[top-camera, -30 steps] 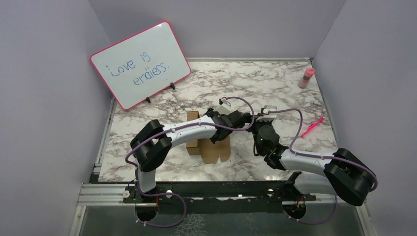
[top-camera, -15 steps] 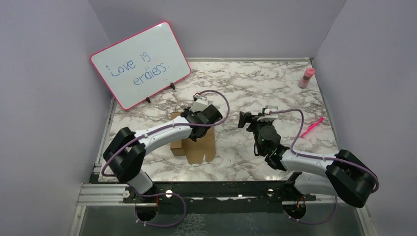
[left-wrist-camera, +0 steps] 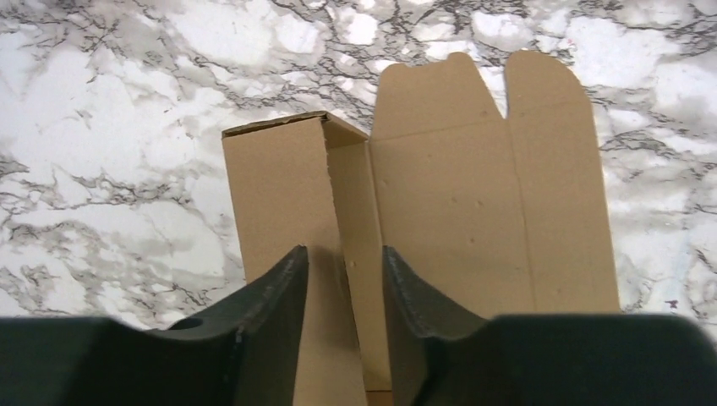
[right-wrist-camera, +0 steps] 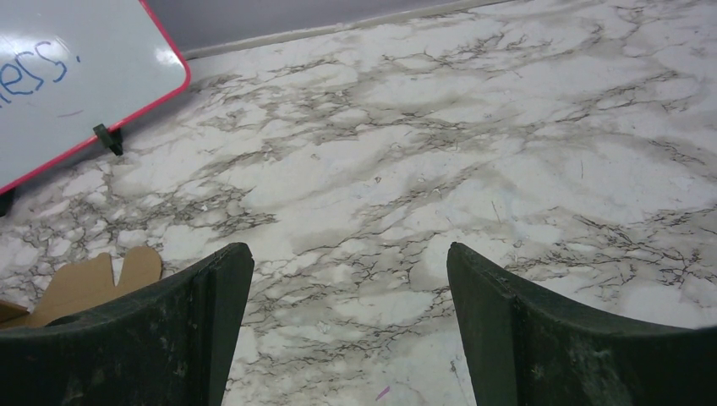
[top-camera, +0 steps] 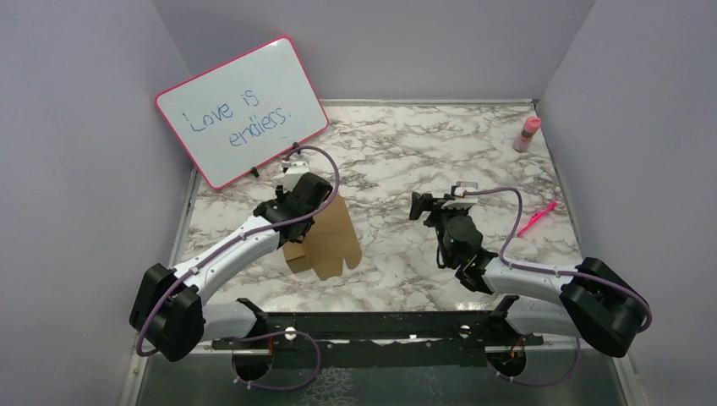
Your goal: Fold the paper box
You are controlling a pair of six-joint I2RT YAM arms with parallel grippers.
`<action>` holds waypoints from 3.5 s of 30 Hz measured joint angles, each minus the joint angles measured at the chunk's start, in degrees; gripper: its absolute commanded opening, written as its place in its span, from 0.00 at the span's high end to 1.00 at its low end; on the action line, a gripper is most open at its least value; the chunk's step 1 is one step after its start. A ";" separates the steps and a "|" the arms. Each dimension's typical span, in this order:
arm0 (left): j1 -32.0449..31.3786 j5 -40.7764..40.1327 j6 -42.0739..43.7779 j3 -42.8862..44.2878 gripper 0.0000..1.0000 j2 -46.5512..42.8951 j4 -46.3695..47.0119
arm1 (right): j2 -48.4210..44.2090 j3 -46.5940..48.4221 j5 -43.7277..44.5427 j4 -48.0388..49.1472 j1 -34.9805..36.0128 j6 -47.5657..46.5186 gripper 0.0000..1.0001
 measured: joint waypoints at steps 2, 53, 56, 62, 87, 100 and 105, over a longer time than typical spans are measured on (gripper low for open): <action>-0.02 0.98 0.15 0.57 0.47 0.00 -0.09 | 0.00 0.00 -0.02 -0.02 0.00 0.00 0.11; 14.38 22.67 -6.54 -7.91 0.48 0.33 13.99 | -0.15 3.50 -9.81 -4.22 -0.66 0.39 0.11; 14.88 26.73 -8.87 -10.67 0.48 0.48 19.78 | -0.52 7.19 -13.66 -8.46 -0.72 0.48 0.10; 14.93 33.92 -13.38 -13.20 0.48 3.91 30.18 | 0.37 22.45 -23.82 -23.85 -0.74 1.14 0.10; 15.02 43.21 -23.28 -23.32 0.36 10.08 52.63 | 21.42 52.39 -37.18 -65.18 -0.74 0.55 0.58; 16.85 42.45 -20.00 -23.26 0.12 2.95 47.06 | 25.07 59.67 -38.86 -71.65 -0.74 -4.20 0.93; 17.66 38.40 -15.26 -18.80 0.05 -3.52 36.65 | 26.69 63.08 -40.39 -74.42 -0.74 -10.10 0.93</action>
